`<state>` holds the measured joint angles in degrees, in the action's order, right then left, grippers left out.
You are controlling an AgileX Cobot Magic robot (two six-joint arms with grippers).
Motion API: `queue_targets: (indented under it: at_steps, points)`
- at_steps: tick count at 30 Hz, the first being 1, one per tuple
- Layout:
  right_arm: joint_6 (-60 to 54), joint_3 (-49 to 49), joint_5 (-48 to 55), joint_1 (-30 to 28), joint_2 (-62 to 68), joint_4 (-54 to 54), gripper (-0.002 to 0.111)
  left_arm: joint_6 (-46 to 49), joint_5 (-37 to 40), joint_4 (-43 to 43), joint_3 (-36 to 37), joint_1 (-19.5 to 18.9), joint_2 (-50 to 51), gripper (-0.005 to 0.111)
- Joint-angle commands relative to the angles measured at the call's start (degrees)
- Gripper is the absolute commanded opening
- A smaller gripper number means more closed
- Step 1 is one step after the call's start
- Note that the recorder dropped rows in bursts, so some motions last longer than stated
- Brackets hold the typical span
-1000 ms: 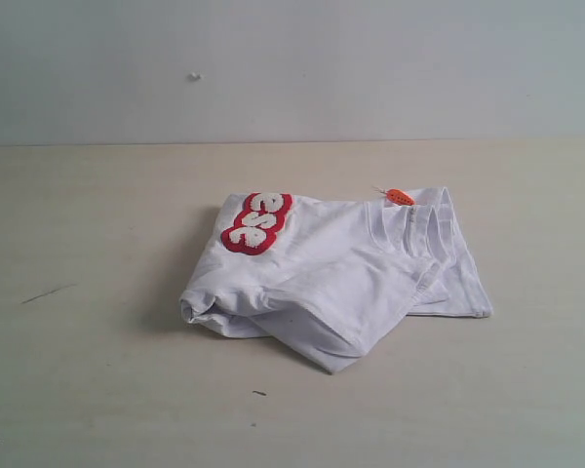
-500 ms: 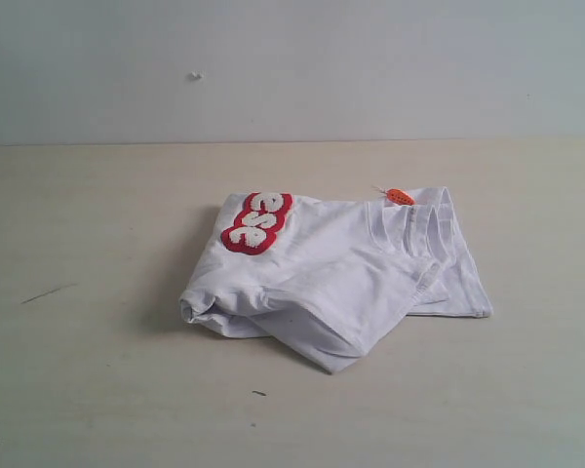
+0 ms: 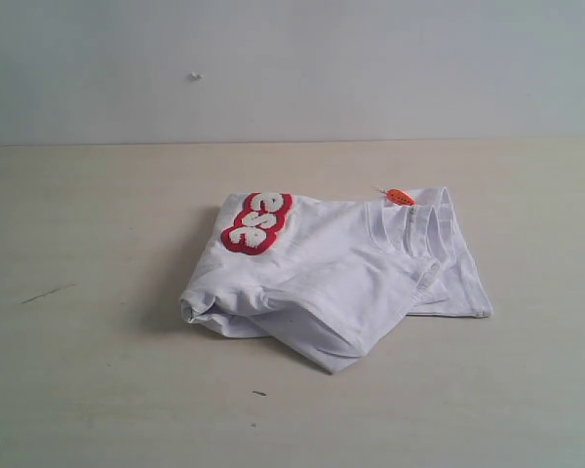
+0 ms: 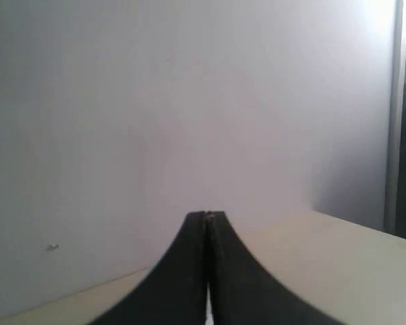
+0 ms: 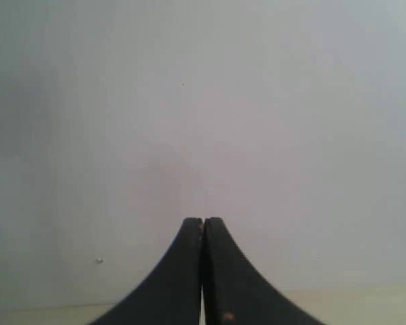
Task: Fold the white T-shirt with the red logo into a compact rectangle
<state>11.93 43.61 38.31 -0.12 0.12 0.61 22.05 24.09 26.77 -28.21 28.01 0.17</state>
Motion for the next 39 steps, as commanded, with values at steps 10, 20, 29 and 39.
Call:
queue_targets:
  at_steps: [10, 20, 29, 39]
  points:
    - [0.16, -0.37, 0.15, -0.15, -0.12, -0.18, 0.000, -16.68, -1.49, -16.07, 1.58, -4.32, -0.17, 0.000]
    - [0.16, -0.37, 0.05, -0.15, -0.12, -0.20, 0.000, -36.69, -19.59, -29.30, 11.19, -20.79, -0.17, 0.000]
    - [0.16, -0.37, 0.05, -0.15, -0.12, -0.20, 0.000, -30.45, -21.74, -36.87, 19.80, -24.73, -0.17, 0.000]
    - [0.16, -0.37, 0.05, -0.15, -0.12, -0.20, 0.000, -23.14, -20.22, -31.76, 28.21, -25.14, -0.17, 0.000]
